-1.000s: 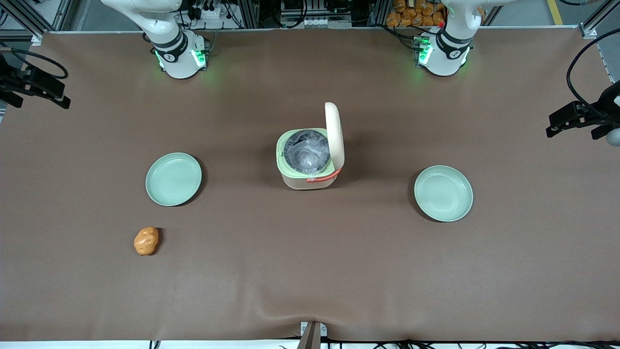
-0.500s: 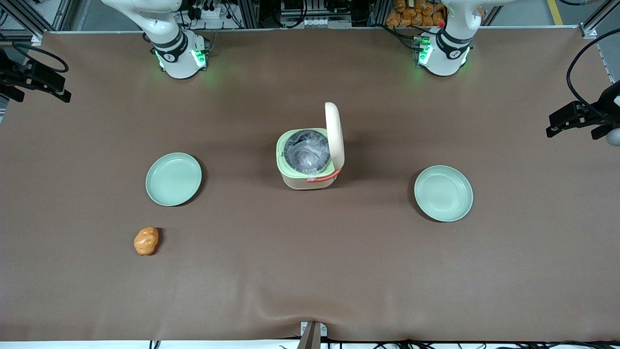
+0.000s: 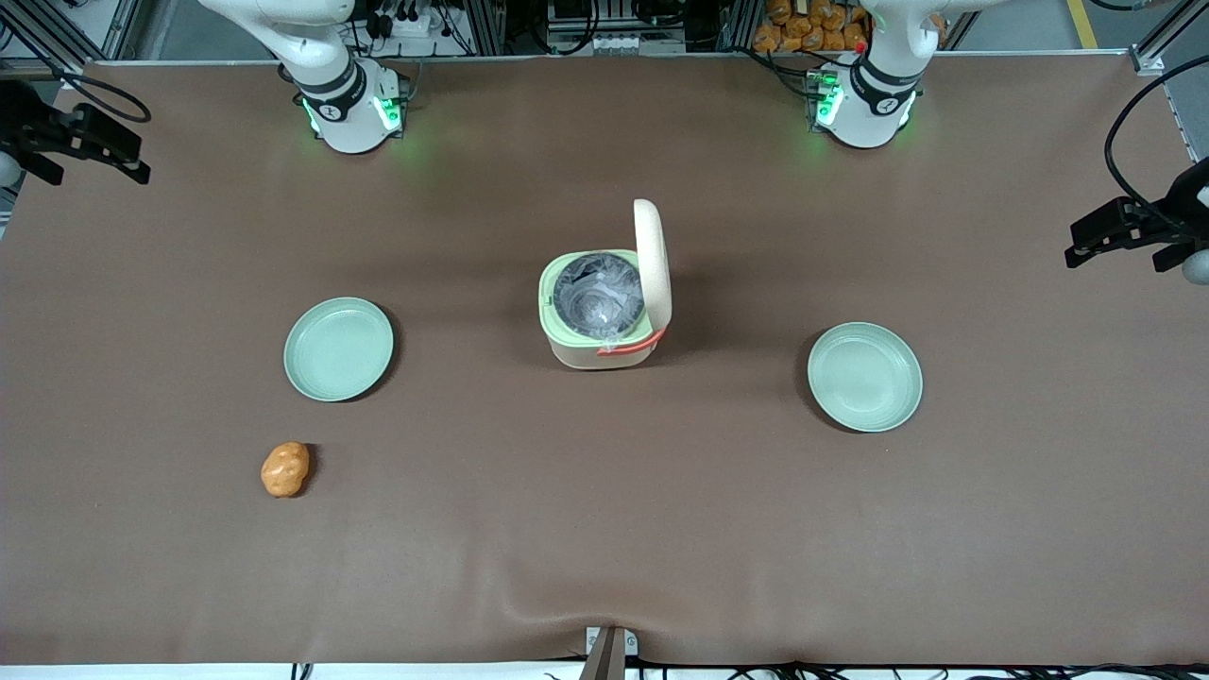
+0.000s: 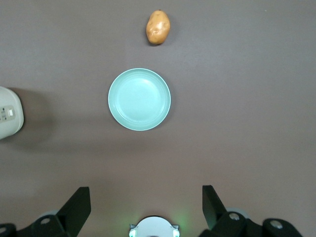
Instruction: Press rice cooker button with right arm
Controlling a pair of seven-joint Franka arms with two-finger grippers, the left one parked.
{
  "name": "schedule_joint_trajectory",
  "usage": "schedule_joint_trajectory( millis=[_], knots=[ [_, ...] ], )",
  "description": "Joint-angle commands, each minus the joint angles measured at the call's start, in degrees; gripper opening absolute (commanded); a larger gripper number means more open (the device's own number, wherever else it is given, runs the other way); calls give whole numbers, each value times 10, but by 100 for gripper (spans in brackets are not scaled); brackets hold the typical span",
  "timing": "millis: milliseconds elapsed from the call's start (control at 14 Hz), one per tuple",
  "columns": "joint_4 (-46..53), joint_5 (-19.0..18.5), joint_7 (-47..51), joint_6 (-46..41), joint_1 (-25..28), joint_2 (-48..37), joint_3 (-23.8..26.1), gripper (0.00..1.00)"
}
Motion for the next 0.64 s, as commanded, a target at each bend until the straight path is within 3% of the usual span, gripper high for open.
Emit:
schedule_joint_trajectory(
  millis=[0,571],
  knots=[
    [-39,19,-29,16,-10,-31,-10,100],
    [-2,15,-29,16,-2,-21,-6,100]
  ],
)
